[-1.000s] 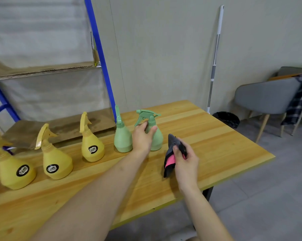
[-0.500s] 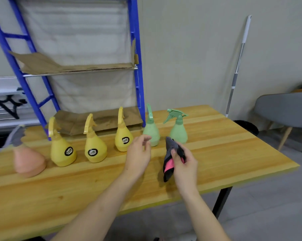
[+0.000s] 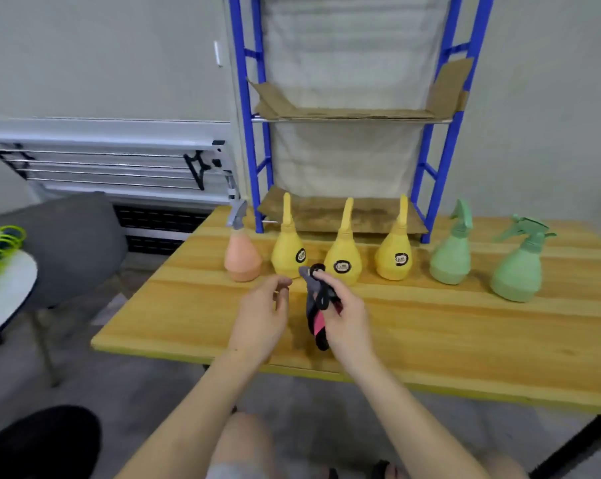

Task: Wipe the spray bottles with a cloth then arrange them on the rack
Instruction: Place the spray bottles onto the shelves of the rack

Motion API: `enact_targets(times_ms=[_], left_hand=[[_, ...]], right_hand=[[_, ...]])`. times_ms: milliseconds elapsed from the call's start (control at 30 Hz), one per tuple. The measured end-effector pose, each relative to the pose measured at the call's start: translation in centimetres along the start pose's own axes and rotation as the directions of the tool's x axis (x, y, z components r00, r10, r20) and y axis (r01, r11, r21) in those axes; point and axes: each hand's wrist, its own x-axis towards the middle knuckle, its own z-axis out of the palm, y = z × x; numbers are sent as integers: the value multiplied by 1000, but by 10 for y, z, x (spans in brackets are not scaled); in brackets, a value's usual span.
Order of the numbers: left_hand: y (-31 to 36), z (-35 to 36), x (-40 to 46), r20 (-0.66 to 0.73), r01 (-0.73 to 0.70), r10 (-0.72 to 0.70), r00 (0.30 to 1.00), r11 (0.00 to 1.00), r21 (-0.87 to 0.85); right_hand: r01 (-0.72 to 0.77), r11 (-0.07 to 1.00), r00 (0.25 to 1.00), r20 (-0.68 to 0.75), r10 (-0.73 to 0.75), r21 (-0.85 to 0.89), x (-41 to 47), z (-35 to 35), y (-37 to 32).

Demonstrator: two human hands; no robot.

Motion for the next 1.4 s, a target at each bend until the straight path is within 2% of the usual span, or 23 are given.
enact_targets(times_ms=[167, 367, 533, 667, 800, 933, 1200, 1400], left_hand=[[-72, -74, -25, -74, 191, -185, 980, 978, 82], [-125, -146, -47, -180, 353, -324, 929, 922, 157], [-151, -174, -44, -243, 412, -370, 897, 898, 155], [-158, -179, -39, -258, 433, -389, 884, 890, 142], [-161, -175, -38, -251, 435, -393, 885, 888, 145], [-158, -171, -35, -236, 442, -406, 883, 888, 127], [-141, -159, -16, -219, 369, -335, 917, 918, 143], [-115, -125, 13, -175, 280, -264, 949, 957, 76]], right_hand=[[156, 978, 967, 221, -124, -135, 5, 94, -12], [340, 912, 853, 483, -198, -228, 14, 181, -10], [417, 853, 807, 559, -189, -314, 21, 231, -9], [431, 786, 787, 611, -88, -442, 28, 246, -17], [444, 750, 730, 683, 15, -491, 27, 239, -19], [492, 738, 686, 728, -1, -462, 29, 225, -29], [478, 763, 772, 622, -130, -435, 37, 191, -31], [424, 741, 878, 437, -195, -521, 59, 139, -27]])
